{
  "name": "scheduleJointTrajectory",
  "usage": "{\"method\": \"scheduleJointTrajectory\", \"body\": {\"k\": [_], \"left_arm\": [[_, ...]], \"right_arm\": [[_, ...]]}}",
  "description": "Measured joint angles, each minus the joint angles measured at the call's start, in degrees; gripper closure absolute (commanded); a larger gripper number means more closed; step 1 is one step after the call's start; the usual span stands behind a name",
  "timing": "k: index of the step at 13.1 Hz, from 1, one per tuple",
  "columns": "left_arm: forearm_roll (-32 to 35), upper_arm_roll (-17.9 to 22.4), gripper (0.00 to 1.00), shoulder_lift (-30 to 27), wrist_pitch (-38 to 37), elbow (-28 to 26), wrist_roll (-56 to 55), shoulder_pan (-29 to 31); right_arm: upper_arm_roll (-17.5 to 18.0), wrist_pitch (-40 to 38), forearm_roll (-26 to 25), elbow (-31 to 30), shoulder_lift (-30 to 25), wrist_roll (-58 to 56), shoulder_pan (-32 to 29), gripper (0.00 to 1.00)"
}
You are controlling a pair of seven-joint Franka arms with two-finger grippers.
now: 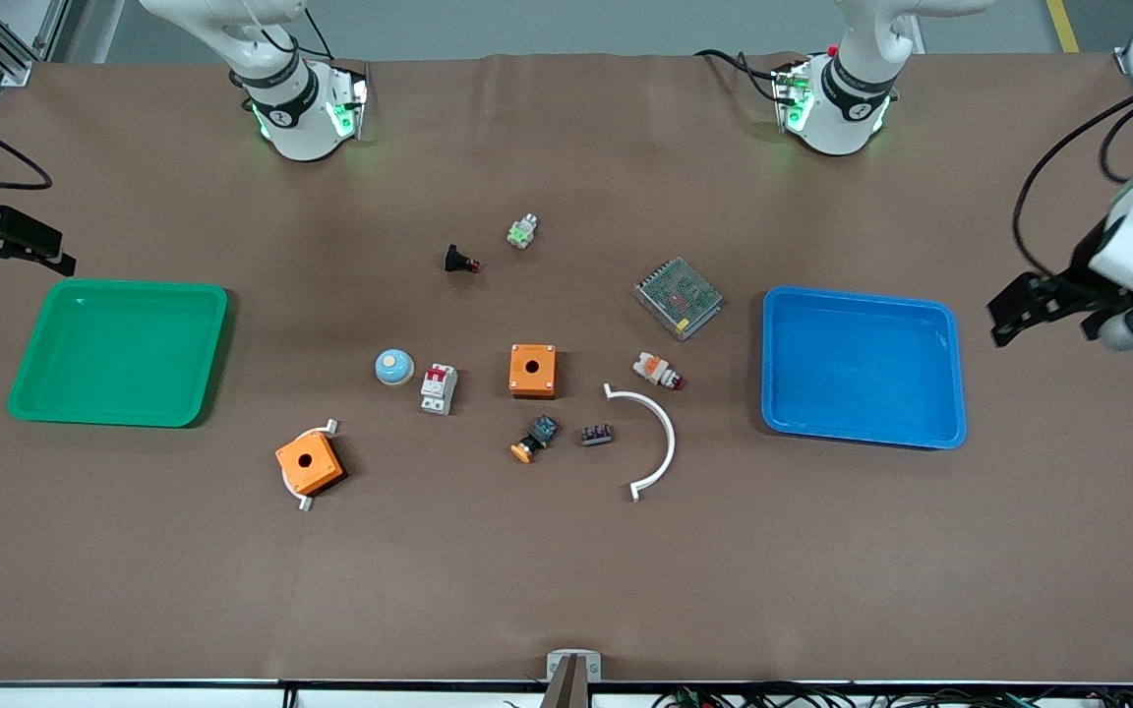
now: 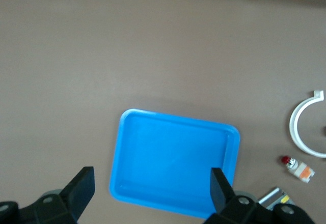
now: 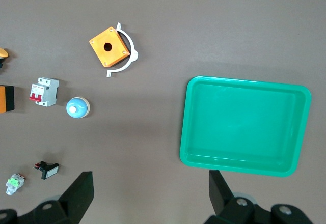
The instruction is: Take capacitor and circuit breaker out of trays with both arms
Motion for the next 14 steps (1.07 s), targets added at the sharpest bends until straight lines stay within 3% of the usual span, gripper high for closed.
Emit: {"method": "scheduleJointTrajectory", "body": {"k": [5, 9, 14], "left_arm": [[-1.15, -4.32, 0.00, -4.65, -5.04, -1.14, 1.85, 2.28], [-2.11, -0.18, 0.00, -8.83, -5.20, -4.95, 2.79, -1.00], [-3.49, 0.58, 0.00, -8.85, -5.17, -5.33, 5.87, -1.07]], "right_arm": [[0.08, 0.22, -0.04, 0.15, -0.12, 0.00, 0.00, 0.00], [0.09, 0.23, -0.08, 0.56, -0.17, 0.00, 0.00, 0.00], [0.09, 0.23, -0.13, 0.57, -0.17, 0.00, -0.01, 0.00]]}}
